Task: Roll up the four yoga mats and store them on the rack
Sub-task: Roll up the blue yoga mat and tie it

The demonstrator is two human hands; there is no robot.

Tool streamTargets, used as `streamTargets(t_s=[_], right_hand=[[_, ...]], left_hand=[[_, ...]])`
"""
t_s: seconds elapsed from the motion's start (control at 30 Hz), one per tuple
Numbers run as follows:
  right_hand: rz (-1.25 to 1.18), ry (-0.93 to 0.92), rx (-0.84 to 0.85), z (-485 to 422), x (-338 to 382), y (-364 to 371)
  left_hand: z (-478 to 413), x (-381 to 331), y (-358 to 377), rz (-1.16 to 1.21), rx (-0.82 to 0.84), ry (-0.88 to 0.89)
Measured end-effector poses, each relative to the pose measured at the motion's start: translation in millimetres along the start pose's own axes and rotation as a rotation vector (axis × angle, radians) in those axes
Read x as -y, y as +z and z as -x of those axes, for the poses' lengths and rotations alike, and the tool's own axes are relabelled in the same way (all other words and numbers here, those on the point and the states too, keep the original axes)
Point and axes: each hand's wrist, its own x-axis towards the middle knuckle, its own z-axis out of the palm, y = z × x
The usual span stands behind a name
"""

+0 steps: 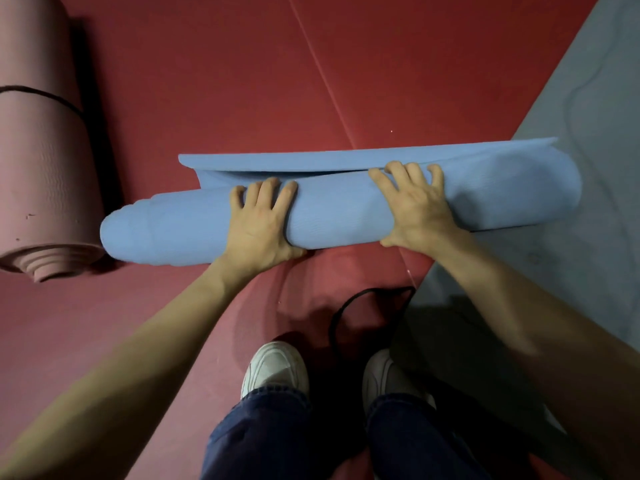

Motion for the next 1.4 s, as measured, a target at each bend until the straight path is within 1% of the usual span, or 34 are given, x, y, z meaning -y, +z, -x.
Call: streamTargets(t_s=[0.03,0.1,0.23,0.47,0.6,0.7,0.77,0.83,0.9,0.93,1.0,1.07,1.13,1.2,1.27,1.33,1.4], right_hand=[[-0.005,-0.007,-0.049,8,1,3],[-0.027,-0.022,-0.075,24,6,7],[-0.013,-0.038,-0.013,53,20,5],[-0.116,-0.042,0.000,84,30,4],[-0.244,-0.037,-0.050,91,26,10],[-0.398,-0.009,-0.111,101,25,15],[-0.462,0.013,-0.174,105,27,19],[-0.510,0.033,-0.236,103,27,23],[-0.520,0.034,-0.268,95,26,27],[-0.508,0.024,-0.279,90,24,28],[-0.471,0.002,-0.291,80,20,29],[-0.444,-0.007,-0.262,70,16,28],[-0.414,0.004,-0.199,61,15,23],[-0.393,0.018,-0.122,52,15,17],[-0.375,-0.004,-0.002,44,12,11],[-0.262,-0.035,0.134,35,10,4],[-0.126,-0.028,0.186,22,10,-1]], left_hand=[[10,-3,0,0.006,-0.002,0.000],[29,-9,-2,0.016,-0.013,0.003],[62,-18,-9,0.043,0.011,0.007],[90,-22,-18,0.078,0.087,0.034],[83,-16,-21,0.107,0.124,0.047],[69,-6,-27,0.216,0.152,0.041],[66,-1,-30,0.345,0.103,-0.017],[70,-1,-25,0.411,-0.038,-0.057],[77,-5,-16,0.404,-0.191,-0.063],[78,-9,-11,0.388,-0.242,-0.057],[77,-17,-5,0.346,-0.293,-0.034],[74,-26,-2,0.289,-0.261,-0.024],[68,-29,-2,0.214,-0.160,-0.023],[57,-25,-4,0.135,-0.069,-0.010],[45,-18,-5,0.062,0.012,0.010],[32,-12,-5,-0.025,0.090,0.027],[19,-7,-9,-0.093,0.166,0.020]])
